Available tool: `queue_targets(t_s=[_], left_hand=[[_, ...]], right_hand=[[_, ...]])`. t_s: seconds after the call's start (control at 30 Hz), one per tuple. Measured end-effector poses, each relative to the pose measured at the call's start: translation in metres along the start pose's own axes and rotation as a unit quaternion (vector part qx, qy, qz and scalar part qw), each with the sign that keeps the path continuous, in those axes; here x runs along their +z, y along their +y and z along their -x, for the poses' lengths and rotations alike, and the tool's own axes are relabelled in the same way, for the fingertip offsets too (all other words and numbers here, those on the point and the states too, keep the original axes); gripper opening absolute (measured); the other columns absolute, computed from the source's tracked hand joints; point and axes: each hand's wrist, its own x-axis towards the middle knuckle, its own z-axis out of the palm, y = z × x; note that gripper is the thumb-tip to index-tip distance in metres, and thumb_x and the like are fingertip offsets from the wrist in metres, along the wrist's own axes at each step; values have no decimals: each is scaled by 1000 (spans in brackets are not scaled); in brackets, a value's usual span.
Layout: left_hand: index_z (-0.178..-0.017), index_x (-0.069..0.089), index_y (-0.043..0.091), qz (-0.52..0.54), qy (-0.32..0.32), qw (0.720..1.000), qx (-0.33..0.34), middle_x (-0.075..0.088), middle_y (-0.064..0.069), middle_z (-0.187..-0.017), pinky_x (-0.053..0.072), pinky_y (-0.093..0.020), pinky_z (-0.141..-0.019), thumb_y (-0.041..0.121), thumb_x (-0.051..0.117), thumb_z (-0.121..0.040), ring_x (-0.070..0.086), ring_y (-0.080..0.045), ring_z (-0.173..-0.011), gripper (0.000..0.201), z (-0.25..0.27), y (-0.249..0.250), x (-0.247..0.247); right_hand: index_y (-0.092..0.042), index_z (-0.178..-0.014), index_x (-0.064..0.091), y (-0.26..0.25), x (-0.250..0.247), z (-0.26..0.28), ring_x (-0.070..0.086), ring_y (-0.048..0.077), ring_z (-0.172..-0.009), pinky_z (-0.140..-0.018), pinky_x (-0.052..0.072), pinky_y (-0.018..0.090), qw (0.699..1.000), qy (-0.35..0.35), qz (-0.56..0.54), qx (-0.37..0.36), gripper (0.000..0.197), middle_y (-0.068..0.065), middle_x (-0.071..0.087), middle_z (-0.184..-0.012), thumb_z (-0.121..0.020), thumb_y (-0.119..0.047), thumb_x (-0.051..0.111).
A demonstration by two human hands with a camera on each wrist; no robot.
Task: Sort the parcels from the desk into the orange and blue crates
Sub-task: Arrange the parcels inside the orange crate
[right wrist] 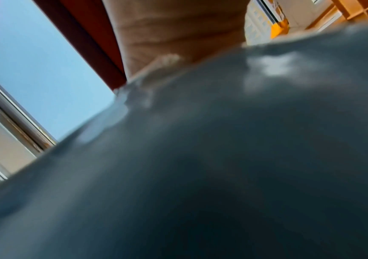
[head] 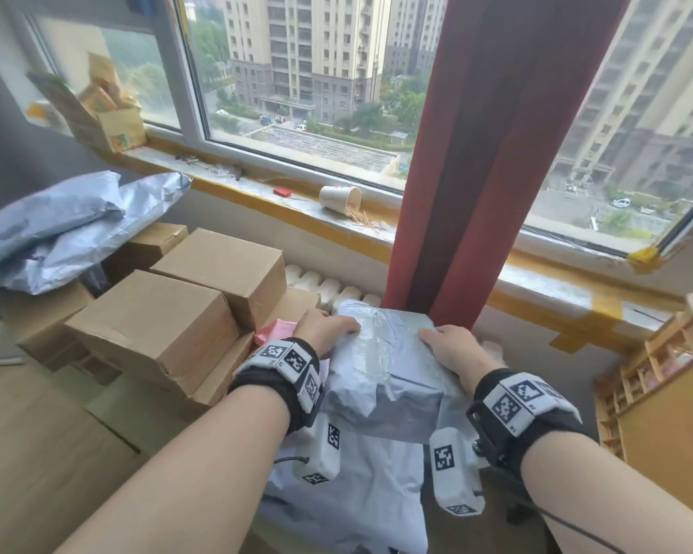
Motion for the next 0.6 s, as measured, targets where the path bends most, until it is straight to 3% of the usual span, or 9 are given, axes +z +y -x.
queue_targets(t_s=[0.1, 0.17, 0.23, 0.3, 0.43, 0.53, 0.6], left_hand=[[-83, 52, 10, 43, 4, 999, 14, 49, -2, -72, 43, -26, -59, 25, 74, -72, 48, -15, -61, 29, 6, 19, -6], [-88, 54, 10, 78, 5, 997, 14, 53, -2, -74, 44, -24, -56, 23, 71, -80, 50, -13, -60, 22, 13, 30, -12], [-98, 56, 11, 93, -4, 996, 14, 62, -4, -86, 54, -28, -68, 27, 68, -84, 59, -15, -69, 25, 14, 38, -16], [-103, 57, 10, 94, -4, 995, 27, 67, -8, -97, 56, -35, -83, 34, 69, -83, 64, -20, -79, 33, 16, 45, -21], [-114, 61, 4, 97, 20, 992, 78, 71, -11, -100, 56, -30, -79, 37, 74, -77, 68, -20, -83, 52, 25, 60, -30], [-115, 64, 8, 87, 63, 987, 123, 70, -6, -100, 57, -38, -83, 49, 77, -60, 69, -22, -88, 70, 34, 68, -35], [-105, 69, 19, 91, 94, 980, 151, 72, 1, -96, 56, -40, -86, 58, 75, -45, 70, -20, -87, 72, 36, 69, -39]], right_hand=[[-2, -121, 64, -14, -15, 7, 63, 28, -100, -94, 51, 36, 999, 15, -35, -17, 34, 9, 65, -102, -97, -25, 55], [-4, -123, 63, -23, -22, 13, 64, 28, -101, -98, 51, 41, 997, 19, -61, -33, 33, 4, 63, -92, -98, -24, 55], [-6, -122, 63, -31, -28, 18, 63, 26, -96, -99, 50, 42, 995, 23, -81, -49, 31, -2, 58, -83, -98, -24, 55], [-7, -122, 63, -37, -32, 22, 61, 24, -92, -97, 52, 41, 993, 27, -95, -61, 31, -4, 57, -83, -98, -25, 55], [-9, -126, 60, -47, -35, 28, 57, 18, -80, -76, 50, 32, 994, 13, -91, -64, 34, 0, 59, -92, -100, -30, 52], [-7, -129, 56, -54, -34, 34, 54, 19, -83, -85, 48, 38, 993, 5, -100, -61, 39, 3, 57, -94, -103, -34, 47], [-5, -129, 57, -58, -33, 37, 60, 28, -98, -94, 50, 44, 992, 13, -107, -65, 42, 9, 62, -105, -103, -36, 47]])
